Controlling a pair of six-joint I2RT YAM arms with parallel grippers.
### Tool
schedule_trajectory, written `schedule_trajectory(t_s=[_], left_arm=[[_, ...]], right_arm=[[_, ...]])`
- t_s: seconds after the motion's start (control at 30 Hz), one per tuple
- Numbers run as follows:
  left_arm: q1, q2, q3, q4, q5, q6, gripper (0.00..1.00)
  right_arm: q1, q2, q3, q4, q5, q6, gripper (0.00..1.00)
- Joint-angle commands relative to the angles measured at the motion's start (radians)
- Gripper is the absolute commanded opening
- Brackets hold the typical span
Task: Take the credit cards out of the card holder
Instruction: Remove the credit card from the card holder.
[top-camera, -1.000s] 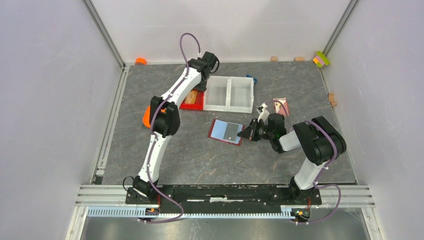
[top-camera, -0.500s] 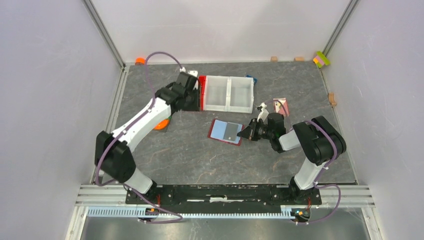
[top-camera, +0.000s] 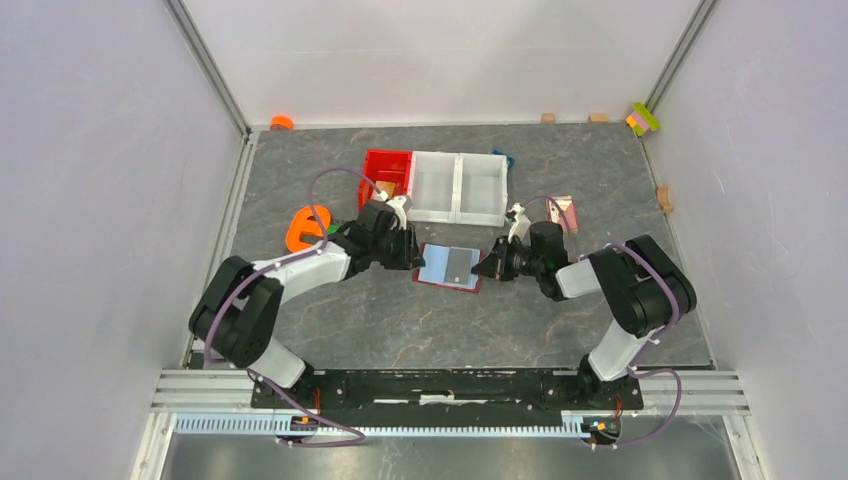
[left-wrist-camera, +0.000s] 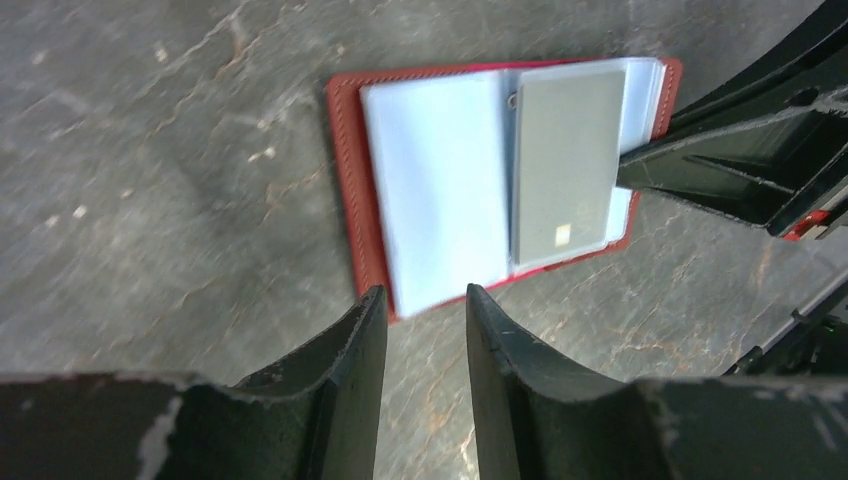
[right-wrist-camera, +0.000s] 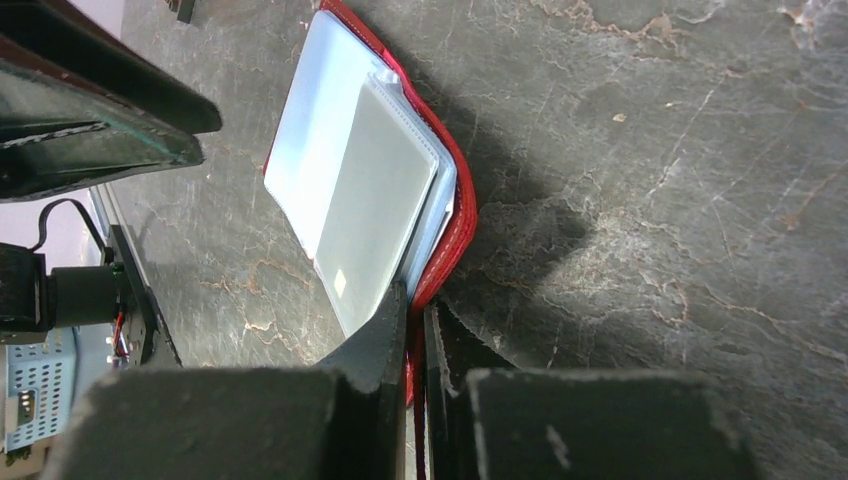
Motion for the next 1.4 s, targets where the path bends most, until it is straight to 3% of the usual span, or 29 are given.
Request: schedule_trajectory(t_s=[0.0, 0.3, 0.67, 1.13, 1.37], left_arm=[[-0.01, 0.085, 0.03, 0.197, 0.099, -0.001, 0.4], [-0.013, 0.203, 0.058, 0.165, 0.063, 0.027, 0.37], [-0.065, 0.276, 0.1, 0.153, 0.106, 0.03, 0.35], [-0.076, 0.298, 0.103, 0.214, 0.241, 0.01, 0.33], [-0.073, 0.238, 0.054, 0.262, 0.198, 0.001, 0.3]], right_arm=[[0.005, -0.041, 0.022, -0.019, -0.017, -0.05, 0.11], [0.03, -0.026, 0.014, 0.052, -0.052, -0.033, 0.38], [0.066, -0.035, 0.019, 0.064, -0.039, -0.046, 0.49], [0.067, -0.027, 0.04, -0.02, 0.018, -0.082, 0.48], [0.067, -0.026, 0.056, -0.084, 0.067, -0.103, 0.33]])
